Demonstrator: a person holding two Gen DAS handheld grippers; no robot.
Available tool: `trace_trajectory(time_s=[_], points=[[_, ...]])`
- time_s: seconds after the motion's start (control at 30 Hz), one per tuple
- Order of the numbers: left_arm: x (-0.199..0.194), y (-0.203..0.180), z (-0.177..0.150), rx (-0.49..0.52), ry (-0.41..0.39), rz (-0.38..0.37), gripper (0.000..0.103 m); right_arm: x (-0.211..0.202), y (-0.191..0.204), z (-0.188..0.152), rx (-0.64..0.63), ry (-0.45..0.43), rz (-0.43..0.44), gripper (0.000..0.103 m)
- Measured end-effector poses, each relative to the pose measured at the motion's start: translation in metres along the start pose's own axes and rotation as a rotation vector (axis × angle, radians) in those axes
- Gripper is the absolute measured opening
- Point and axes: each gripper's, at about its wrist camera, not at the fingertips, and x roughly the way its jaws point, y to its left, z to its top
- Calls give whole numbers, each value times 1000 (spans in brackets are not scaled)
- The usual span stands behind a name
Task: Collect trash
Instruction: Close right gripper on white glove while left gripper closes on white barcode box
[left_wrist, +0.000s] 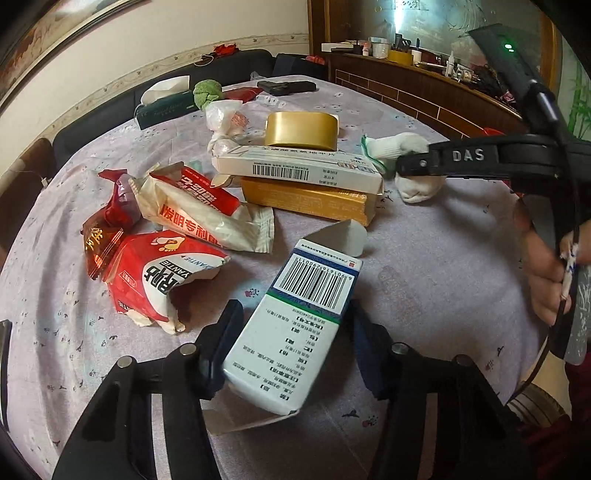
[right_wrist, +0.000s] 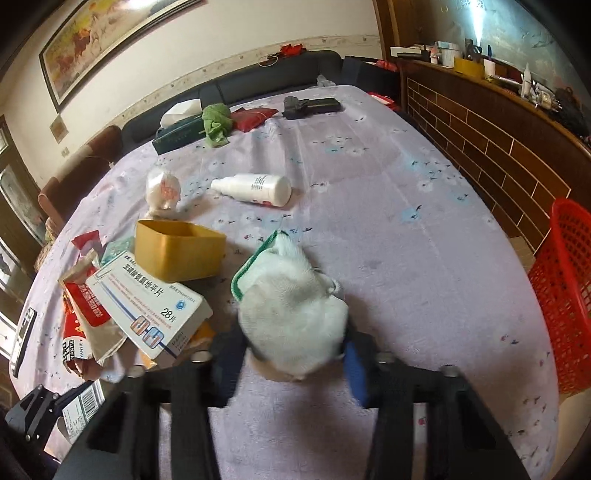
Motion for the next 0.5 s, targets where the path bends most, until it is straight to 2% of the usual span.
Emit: trace_trajectory(time_s=[0.03, 0.1, 0.5], points=[[0, 1, 0, -4, -1, 0, 51, -2, 0, -1, -4, -8, -2, 35], [0, 2, 2, -12, 0, -7, 36, -5, 0, -3, 3, -12, 8, 29], [-8, 1, 2, -18, -17, 3, 36, -45, -2, -17, 32, -85, 52, 25]])
